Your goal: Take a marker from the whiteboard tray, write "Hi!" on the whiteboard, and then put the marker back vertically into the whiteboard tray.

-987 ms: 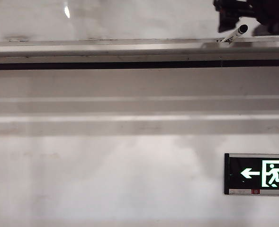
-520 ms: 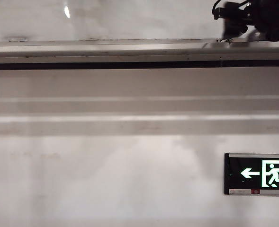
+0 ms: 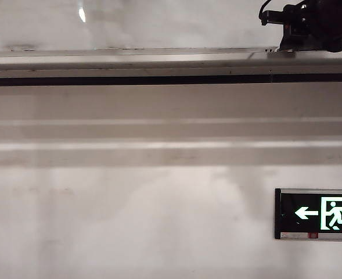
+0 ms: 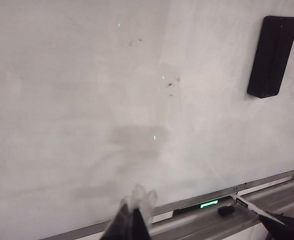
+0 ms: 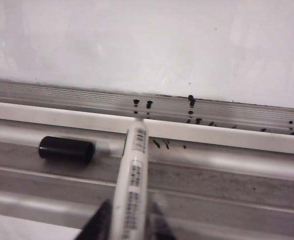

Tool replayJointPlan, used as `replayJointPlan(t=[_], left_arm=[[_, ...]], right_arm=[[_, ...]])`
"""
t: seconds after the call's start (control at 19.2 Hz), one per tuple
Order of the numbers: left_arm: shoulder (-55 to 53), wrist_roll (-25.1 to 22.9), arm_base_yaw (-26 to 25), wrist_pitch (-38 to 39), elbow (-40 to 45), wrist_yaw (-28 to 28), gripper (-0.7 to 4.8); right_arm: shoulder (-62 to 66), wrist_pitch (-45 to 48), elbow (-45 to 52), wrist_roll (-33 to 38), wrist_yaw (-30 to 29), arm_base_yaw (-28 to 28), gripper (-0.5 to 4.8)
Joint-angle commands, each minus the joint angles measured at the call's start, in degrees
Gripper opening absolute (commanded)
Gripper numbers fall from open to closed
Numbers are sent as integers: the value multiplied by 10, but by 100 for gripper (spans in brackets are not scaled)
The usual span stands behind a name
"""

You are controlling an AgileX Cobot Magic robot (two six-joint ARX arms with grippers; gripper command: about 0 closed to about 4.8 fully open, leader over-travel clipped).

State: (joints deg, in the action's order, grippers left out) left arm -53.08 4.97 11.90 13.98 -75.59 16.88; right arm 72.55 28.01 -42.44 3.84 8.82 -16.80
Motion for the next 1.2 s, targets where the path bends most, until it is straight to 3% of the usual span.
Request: replayJointPlan(t=[0.05, 0.26, 0.52, 0.68, 0.88, 1.2], left_arm=[[1, 0, 0, -9, -3, -1, -6], [1, 0, 0, -9, -3, -1, -6], [1, 0, 0, -9, -3, -1, -6], [1, 0, 0, -9, -3, -1, -6], [1, 0, 0, -9, -3, -1, -6], [1, 0, 0, -9, -3, -1, -6]], right_arm=[[0, -3, -1, 2, -2, 0, 100], [0, -1, -1, 2, -2, 0, 226], [0, 26, -1, 2, -23, 0, 225], [0, 25, -1, 2, -26, 0, 196], [0, 22, -1, 2, -25, 0, 62], [-20, 7, -1, 2, -29, -2, 39]])
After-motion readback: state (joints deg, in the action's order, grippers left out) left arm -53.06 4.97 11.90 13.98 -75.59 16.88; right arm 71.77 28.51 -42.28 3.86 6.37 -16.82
